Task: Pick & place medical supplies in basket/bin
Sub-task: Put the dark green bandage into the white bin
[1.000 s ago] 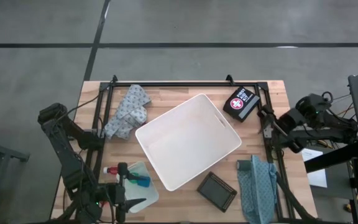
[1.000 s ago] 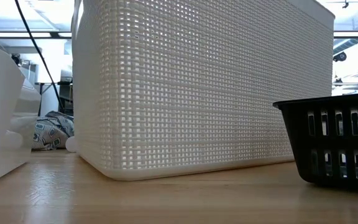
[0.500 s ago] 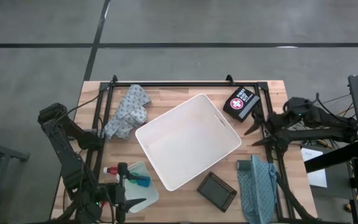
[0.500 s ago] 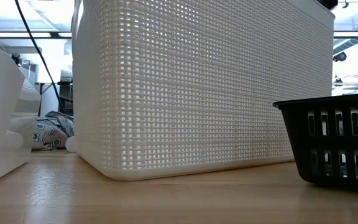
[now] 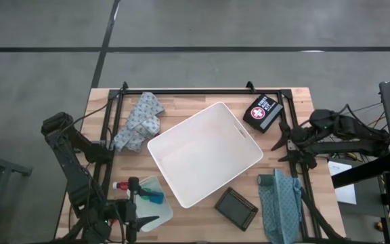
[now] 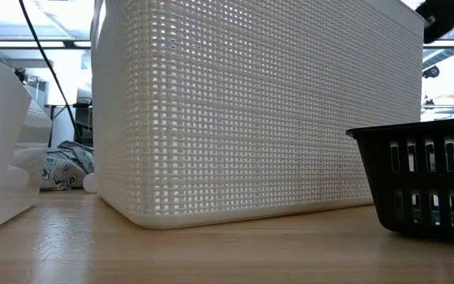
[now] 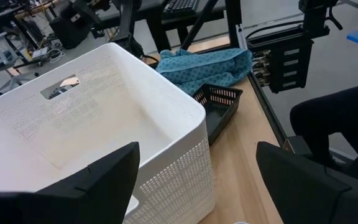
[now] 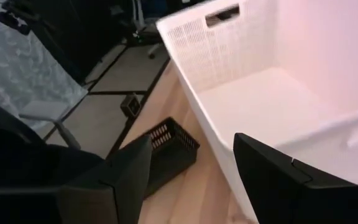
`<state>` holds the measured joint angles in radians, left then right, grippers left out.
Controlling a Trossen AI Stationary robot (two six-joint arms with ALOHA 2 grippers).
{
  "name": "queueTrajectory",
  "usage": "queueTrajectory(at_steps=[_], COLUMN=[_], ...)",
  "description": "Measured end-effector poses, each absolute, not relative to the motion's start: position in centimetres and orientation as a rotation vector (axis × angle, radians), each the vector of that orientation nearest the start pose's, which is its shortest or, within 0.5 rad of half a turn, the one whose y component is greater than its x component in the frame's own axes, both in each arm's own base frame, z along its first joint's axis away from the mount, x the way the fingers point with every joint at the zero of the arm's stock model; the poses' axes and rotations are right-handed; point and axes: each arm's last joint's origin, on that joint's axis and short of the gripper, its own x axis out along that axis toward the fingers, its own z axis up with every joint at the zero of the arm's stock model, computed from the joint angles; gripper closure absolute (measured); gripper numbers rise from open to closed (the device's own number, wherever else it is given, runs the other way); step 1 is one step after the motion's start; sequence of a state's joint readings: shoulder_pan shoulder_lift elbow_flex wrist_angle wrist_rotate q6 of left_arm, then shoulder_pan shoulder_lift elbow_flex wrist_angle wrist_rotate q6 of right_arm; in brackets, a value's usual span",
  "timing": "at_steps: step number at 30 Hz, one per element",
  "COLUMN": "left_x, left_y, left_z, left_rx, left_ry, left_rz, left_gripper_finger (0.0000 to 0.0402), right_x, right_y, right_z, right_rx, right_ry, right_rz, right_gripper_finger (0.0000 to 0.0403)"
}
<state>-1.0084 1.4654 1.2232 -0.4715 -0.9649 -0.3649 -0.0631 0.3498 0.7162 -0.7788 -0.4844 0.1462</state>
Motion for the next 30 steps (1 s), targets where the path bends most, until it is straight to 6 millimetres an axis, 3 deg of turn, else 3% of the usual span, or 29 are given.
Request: queueTrajectory(at_steps=[9,22,30], left_x=[18.4,18.4,18.4], left_y=[-24.8,-24.8,-24.8], left_z=[31.0,31.0,31.0], left_rx=[0.235,0.235,0.236], left_ry=[0.390,0.390,0.390], left_rz=[0.030,0.030,0.030], left_gripper_finger=[0.0074,0.0074,0.0075], right_x=[5.4,6.2,6.4], right_y=[0.9,0.7,0.7], right_z=[28.5,23.9,24.1], right_rx=[0.290,0.343,0.345], right_ry=[0.578,0.787,0.796], right_rz=[0.309,0.243,0.240], right_gripper_finger=[0.0179,0.0179,0.0179])
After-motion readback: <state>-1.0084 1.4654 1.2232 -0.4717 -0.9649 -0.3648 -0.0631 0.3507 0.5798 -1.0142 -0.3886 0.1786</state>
